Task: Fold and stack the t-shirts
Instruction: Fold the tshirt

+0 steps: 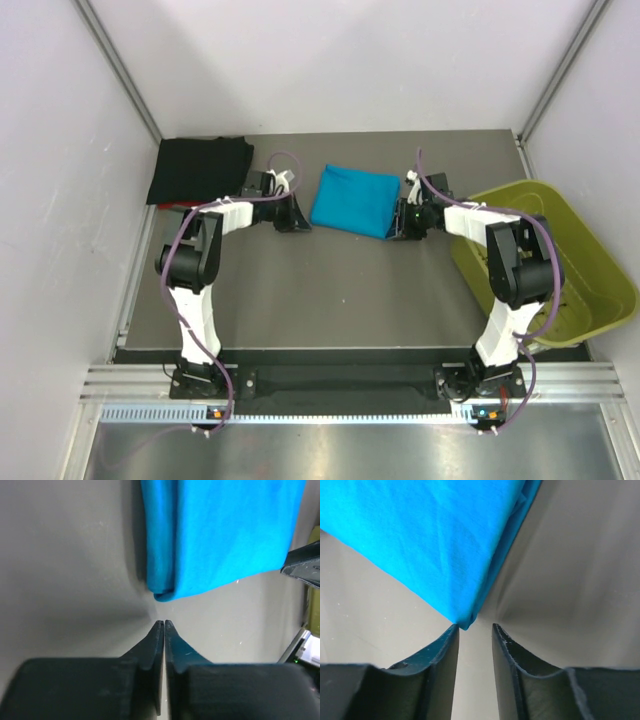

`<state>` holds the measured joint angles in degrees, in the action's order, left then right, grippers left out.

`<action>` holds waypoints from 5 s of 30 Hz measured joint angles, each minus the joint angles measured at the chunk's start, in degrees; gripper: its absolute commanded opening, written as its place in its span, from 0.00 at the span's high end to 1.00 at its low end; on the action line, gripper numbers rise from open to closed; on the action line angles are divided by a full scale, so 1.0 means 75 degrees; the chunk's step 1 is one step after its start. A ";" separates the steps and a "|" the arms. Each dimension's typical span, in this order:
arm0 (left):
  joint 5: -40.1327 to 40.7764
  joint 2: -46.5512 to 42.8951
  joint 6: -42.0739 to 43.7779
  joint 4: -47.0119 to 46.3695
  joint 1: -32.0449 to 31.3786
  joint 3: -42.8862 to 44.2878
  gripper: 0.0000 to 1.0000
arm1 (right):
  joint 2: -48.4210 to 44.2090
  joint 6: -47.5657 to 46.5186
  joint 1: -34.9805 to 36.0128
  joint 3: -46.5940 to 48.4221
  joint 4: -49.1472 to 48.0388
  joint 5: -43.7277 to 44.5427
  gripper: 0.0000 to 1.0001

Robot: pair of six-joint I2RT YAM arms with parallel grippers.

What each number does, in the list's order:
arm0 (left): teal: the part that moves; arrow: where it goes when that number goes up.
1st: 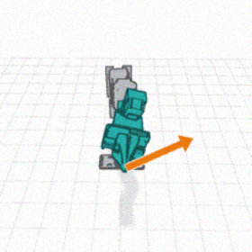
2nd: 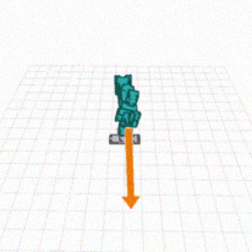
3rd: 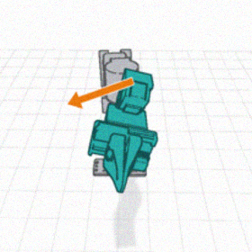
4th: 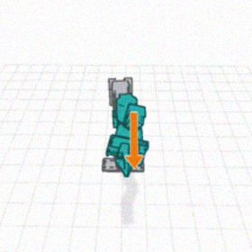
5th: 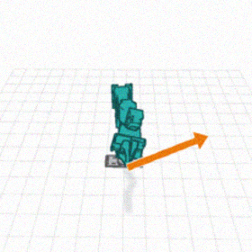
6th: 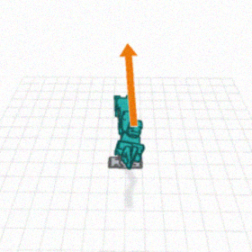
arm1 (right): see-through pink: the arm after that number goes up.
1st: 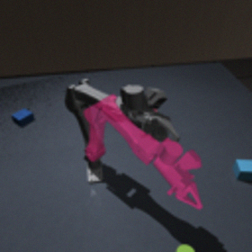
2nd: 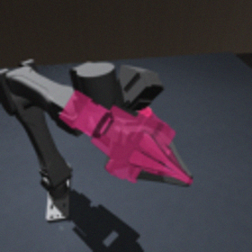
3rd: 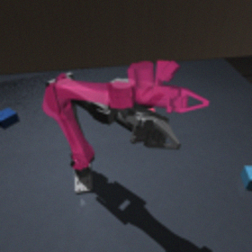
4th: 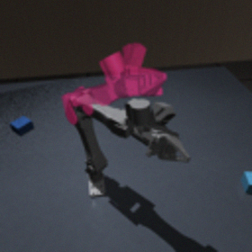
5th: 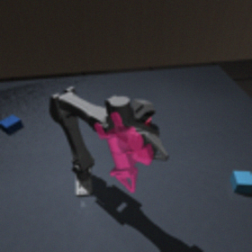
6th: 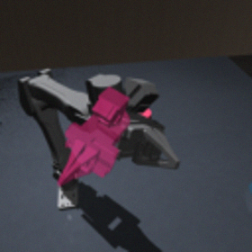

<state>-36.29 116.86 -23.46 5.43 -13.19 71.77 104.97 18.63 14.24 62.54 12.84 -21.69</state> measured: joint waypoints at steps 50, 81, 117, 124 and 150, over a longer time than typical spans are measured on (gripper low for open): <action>0.0204 -0.0801 -0.0417 -0.0137 -0.0102 -0.1096 1.00 | -0.0603 0.0224 0.0656 -0.0667 -0.0224 -0.0052 1.00; -0.0930 0.1087 0.1699 0.3025 0.0195 0.2739 0.69 | 0.0807 -0.1387 0.0662 0.2856 0.1521 -0.0309 0.78; -0.0137 0.2127 -0.0073 0.1081 0.0656 0.3937 0.66 | 0.2629 -0.0717 -0.0020 0.3905 0.1040 0.0105 0.81; -0.0044 0.0650 0.0140 0.1276 0.0574 0.2938 0.67 | 0.2037 -0.0659 -0.0020 0.3756 0.1081 0.0137 0.76; -0.0149 0.1574 0.0664 0.1705 0.0350 0.3171 0.67 | 0.2908 -0.1317 -0.0015 0.4482 0.1142 -0.0315 0.91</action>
<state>-37.41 128.66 -18.48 18.22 -10.57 95.55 126.78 8.75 14.13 96.16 21.41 -24.05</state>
